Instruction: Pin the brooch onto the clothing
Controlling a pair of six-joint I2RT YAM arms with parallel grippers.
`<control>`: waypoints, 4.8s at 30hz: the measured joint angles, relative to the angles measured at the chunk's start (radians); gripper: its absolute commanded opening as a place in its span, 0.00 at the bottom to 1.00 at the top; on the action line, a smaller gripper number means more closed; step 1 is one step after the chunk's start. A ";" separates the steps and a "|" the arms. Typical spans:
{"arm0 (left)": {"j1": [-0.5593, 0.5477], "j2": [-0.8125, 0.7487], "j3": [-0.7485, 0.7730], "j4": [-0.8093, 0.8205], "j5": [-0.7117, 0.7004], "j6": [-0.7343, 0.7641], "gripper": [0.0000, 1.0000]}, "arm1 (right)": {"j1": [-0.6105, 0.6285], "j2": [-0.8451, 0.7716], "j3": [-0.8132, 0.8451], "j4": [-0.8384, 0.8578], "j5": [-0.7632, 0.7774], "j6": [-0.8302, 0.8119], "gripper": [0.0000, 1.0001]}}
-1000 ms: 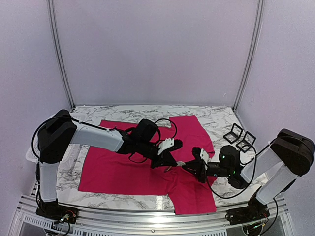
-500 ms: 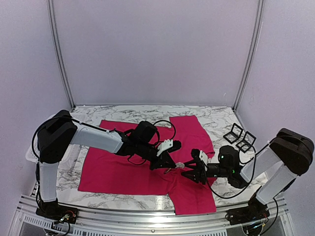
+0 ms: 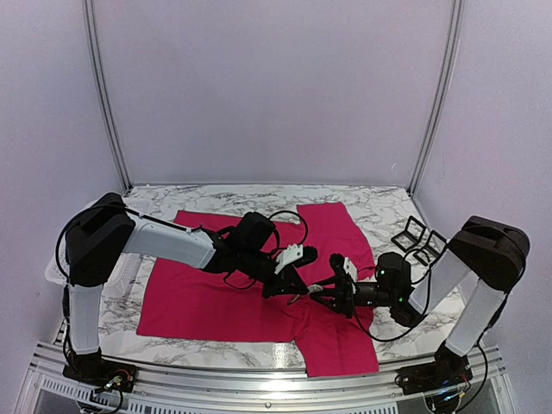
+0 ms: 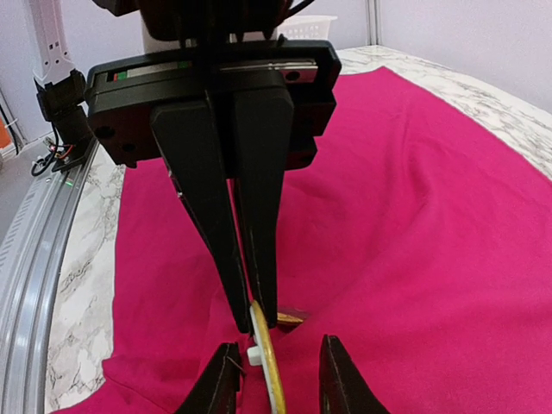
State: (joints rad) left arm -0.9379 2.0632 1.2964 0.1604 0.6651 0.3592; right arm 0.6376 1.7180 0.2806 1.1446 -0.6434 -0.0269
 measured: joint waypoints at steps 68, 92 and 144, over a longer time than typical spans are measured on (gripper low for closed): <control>-0.013 -0.011 0.000 0.046 -0.045 0.003 0.00 | -0.015 0.026 -0.058 0.167 0.023 0.245 0.09; -0.039 -0.020 -0.031 0.026 -0.198 0.135 0.00 | -0.036 -0.202 -0.121 0.089 0.048 0.220 0.35; 0.581 0.154 0.229 -0.263 -0.662 -0.483 0.80 | -0.520 0.671 1.558 -1.493 0.382 0.082 0.02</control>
State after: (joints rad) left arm -0.3573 2.2177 1.5249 -0.1024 0.0032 -0.1234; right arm 0.1181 2.3894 1.8389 -0.3489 -0.2615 0.0551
